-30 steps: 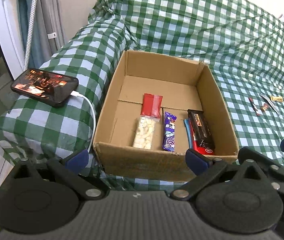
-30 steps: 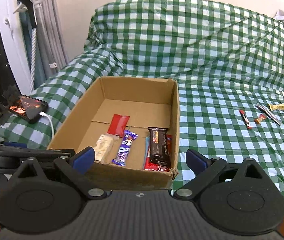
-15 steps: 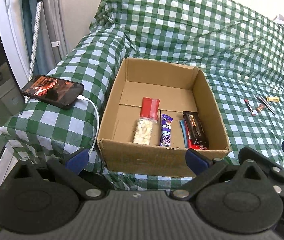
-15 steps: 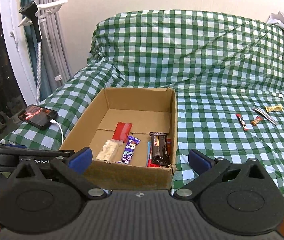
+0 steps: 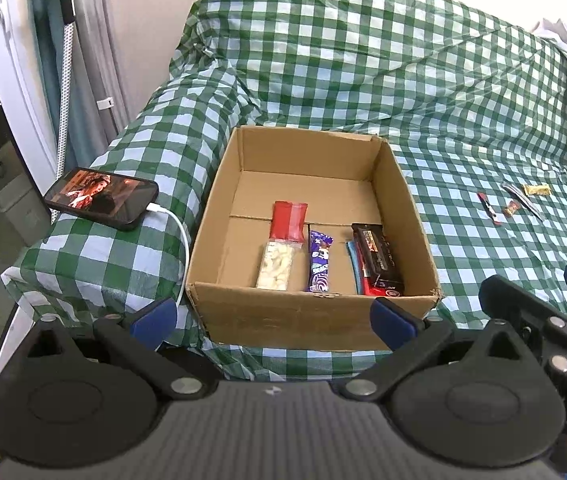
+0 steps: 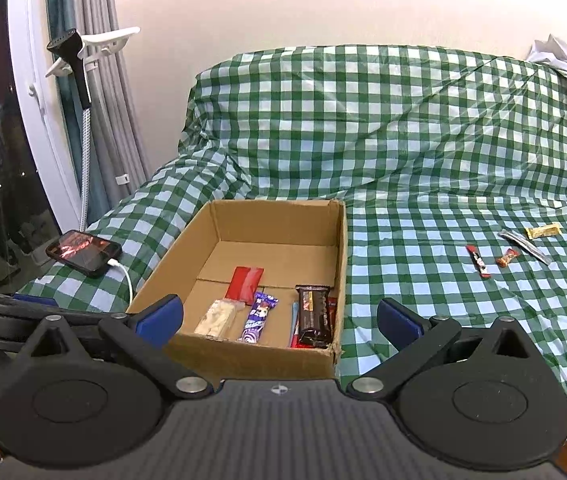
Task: Organize snacks
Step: 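Pull both tools back from the box toward the remaining snacks, then grasp the red Nescafe coffee stick with the left tool while the right tool grasps the silver stick packet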
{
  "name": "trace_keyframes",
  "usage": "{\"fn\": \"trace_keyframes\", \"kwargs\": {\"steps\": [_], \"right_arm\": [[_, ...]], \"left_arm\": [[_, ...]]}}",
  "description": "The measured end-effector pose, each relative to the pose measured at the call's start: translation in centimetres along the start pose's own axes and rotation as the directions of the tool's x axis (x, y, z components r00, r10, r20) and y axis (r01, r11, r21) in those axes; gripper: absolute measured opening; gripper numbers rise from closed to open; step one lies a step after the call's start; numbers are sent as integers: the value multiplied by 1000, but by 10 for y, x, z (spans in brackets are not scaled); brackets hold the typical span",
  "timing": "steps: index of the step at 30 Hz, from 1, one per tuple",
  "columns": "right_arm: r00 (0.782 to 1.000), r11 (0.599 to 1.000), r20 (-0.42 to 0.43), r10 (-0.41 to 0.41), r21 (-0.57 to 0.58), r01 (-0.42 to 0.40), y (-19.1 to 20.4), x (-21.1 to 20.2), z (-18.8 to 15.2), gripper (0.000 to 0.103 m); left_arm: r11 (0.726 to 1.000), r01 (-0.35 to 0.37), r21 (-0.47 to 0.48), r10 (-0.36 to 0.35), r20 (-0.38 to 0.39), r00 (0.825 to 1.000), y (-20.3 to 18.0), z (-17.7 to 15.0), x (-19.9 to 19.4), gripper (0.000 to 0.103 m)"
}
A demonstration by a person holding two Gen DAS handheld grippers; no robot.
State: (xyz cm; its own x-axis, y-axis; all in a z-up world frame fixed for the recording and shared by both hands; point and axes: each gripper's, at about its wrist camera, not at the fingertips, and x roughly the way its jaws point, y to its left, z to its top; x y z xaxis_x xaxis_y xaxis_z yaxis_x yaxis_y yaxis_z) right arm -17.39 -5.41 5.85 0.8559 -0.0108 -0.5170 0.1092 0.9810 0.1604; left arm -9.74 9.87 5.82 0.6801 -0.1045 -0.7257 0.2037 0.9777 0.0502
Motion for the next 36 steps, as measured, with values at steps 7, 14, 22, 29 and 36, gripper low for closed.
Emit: {"fn": "trace_keyframes", "kwargs": {"steps": [7,14,22,29,36], "right_arm": [[999,1000,38,-11,16,10,-25,-4,6,102],[986,989,105,-128,91,118,-97,-7,29,102],[940,932,113,-321,211,294,-212,-8,40,102],[865,838,83,-495,310,449,-324,13,49,102],[834,799,19,-551,300,521,-435,95,51,102]], "left_arm": [[1000,2,18,-1,-32,999,-18,13,7,103],[999,26,48,-23,-63,998,-55,41,24,103],[993,88,74,-78,-134,988,-129,83,67,103],[979,178,99,-154,-212,965,-222,124,127,103],[971,215,101,-181,-266,947,-323,163,232,103]]}}
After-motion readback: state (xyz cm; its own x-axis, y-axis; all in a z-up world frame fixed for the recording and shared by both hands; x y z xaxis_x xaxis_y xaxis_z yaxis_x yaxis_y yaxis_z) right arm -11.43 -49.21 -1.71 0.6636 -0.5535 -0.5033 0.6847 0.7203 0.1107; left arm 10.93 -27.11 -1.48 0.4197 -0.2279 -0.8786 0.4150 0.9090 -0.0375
